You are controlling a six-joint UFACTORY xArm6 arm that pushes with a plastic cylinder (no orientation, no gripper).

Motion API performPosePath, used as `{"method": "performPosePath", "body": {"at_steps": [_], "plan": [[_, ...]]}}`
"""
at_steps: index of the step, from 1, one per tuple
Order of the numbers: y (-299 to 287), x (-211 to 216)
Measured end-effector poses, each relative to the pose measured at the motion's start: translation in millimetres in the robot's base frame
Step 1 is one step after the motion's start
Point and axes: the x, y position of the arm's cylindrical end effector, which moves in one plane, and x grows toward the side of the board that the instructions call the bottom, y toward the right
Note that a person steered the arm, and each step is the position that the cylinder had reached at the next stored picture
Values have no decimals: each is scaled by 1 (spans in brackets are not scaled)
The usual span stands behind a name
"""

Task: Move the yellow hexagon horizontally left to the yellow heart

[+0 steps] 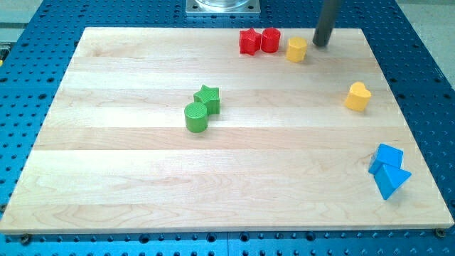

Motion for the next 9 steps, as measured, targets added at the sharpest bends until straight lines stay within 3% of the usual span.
{"method": "performPosePath", "body": {"at_steps": [1,2,3,4,5,6,7,8,9], "plan": [[-22,15],[-16,81],[-14,92],[-13,50],[-38,47],[-54,98],[-62,115],[-77,70],[-108,76]]}}
